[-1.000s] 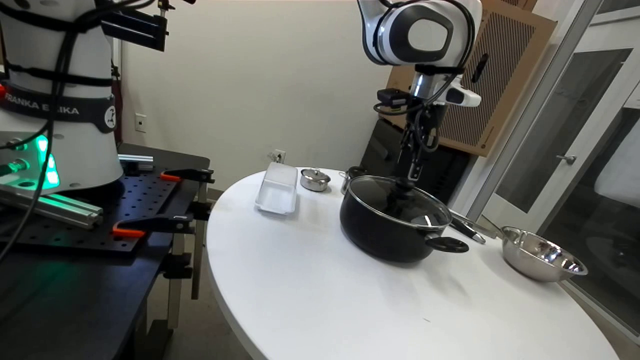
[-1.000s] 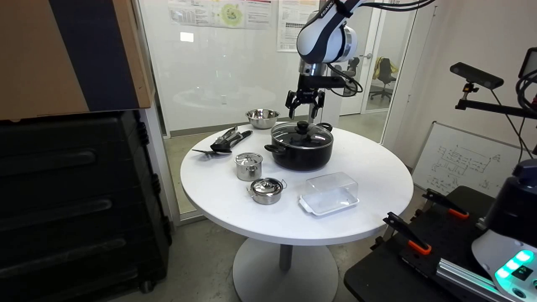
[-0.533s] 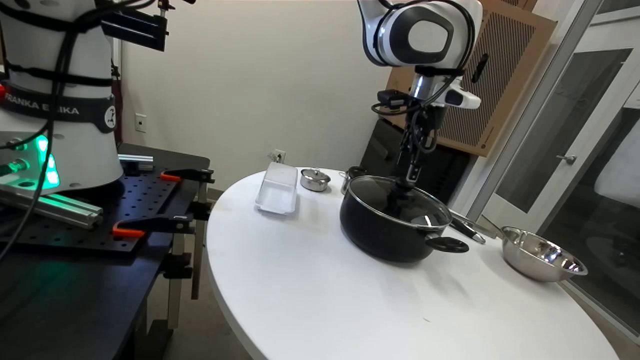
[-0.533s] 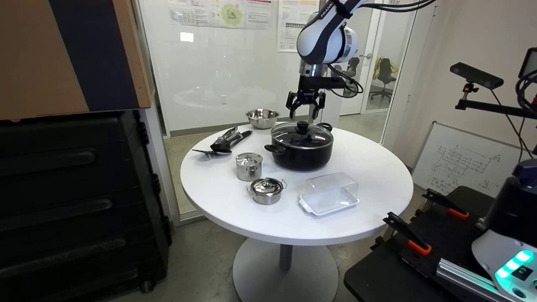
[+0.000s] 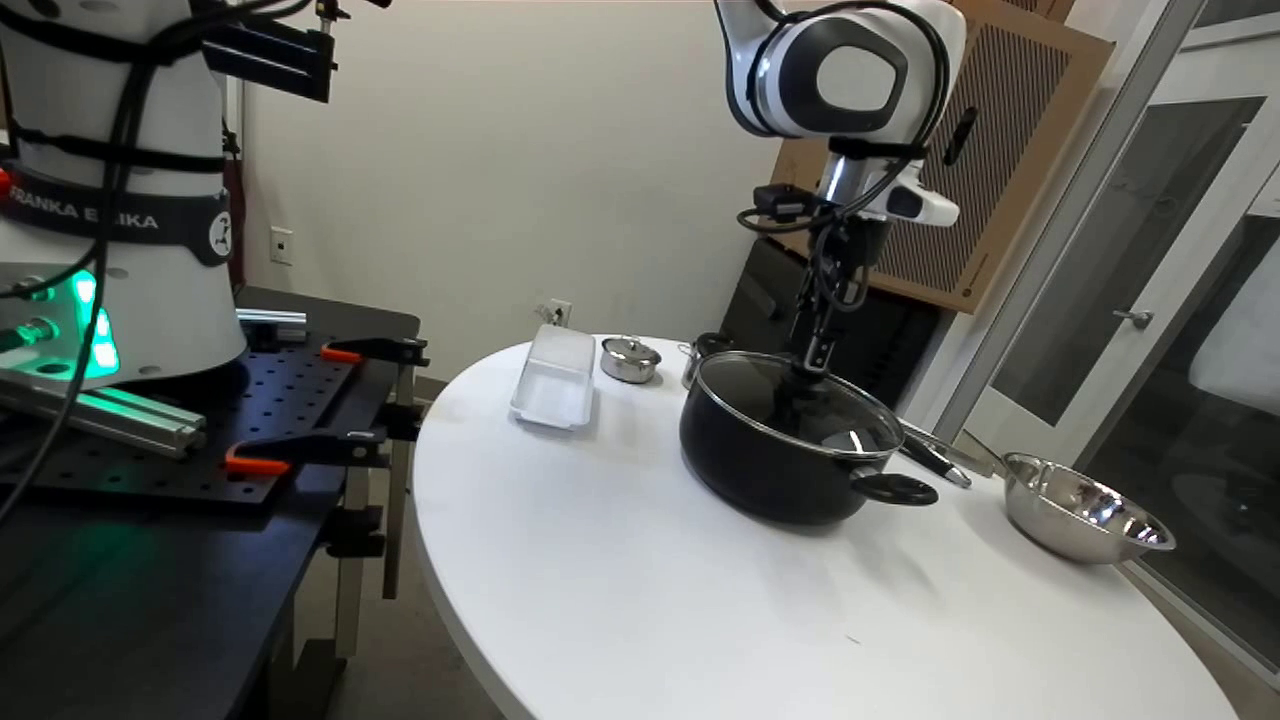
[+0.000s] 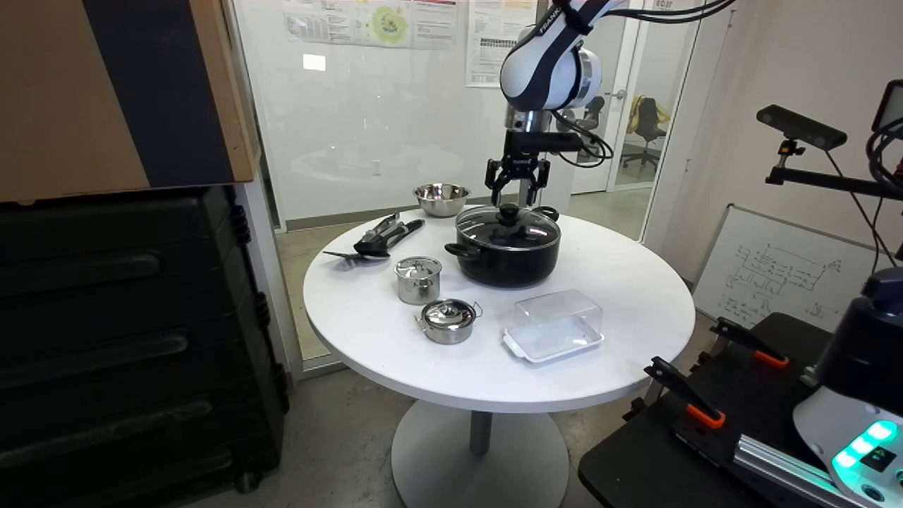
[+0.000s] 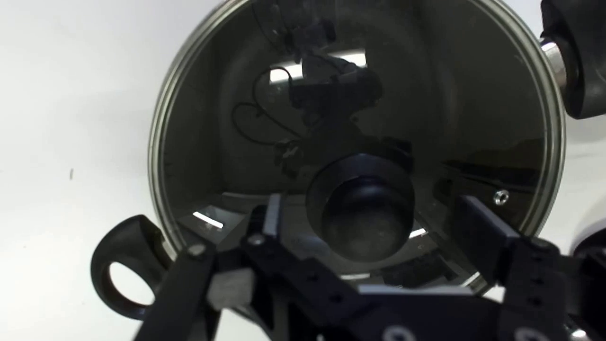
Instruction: Put the silver lid on the small pot, take the glass lid off the large pot, then put the silver lid from the smallest pot on the table
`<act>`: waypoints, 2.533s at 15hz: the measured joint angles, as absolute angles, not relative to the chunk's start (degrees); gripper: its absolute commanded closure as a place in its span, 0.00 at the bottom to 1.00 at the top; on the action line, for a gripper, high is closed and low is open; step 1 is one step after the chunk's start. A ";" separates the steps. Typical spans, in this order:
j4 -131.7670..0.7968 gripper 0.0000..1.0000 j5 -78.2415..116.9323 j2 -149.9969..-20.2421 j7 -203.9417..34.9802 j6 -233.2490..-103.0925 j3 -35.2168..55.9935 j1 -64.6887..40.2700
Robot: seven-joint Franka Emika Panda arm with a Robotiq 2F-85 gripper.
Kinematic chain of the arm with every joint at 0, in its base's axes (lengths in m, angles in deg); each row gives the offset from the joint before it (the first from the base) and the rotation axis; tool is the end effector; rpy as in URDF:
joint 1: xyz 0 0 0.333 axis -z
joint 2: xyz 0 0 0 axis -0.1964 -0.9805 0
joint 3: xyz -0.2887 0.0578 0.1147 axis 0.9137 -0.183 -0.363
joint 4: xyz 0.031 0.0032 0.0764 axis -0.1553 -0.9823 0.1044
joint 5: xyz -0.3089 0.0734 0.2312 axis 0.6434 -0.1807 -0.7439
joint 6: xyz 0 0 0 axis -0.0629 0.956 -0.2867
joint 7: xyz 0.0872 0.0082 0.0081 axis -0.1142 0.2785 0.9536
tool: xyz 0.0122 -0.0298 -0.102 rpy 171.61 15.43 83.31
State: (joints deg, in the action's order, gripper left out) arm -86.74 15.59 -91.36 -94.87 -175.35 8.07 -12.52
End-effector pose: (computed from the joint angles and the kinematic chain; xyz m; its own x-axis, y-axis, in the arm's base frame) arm 0.6200 -0.0041 0.2736 0.9574 -0.2739 0.0913 -0.2729 -0.9617 -0.0232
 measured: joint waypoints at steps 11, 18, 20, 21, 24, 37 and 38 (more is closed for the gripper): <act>-86.03 0.33 15.60 -91.99 -95.65 -174.16 8.24 -12.73; -84.61 0.66 15.61 -93.14 -95.68 -173.91 8.26 -12.81; -84.47 0.76 15.67 -93.17 -95.68 -173.86 8.38 -12.81; -84.42 0.76 15.67 -93.18 -95.68 -173.81 8.41 -12.81; -84.37 0.76 15.67 -93.20 -95.68 -173.81 8.44 -12.82; -88.29 0.76 16.33 -85.38 -94.85 -174.27 7.64 -14.29; -89.54 0.76 16.41 -83.82 -94.85 -174.33 7.68 -14.28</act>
State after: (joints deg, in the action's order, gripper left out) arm -89.54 16.41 -83.82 -94.85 -174.33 7.68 -14.28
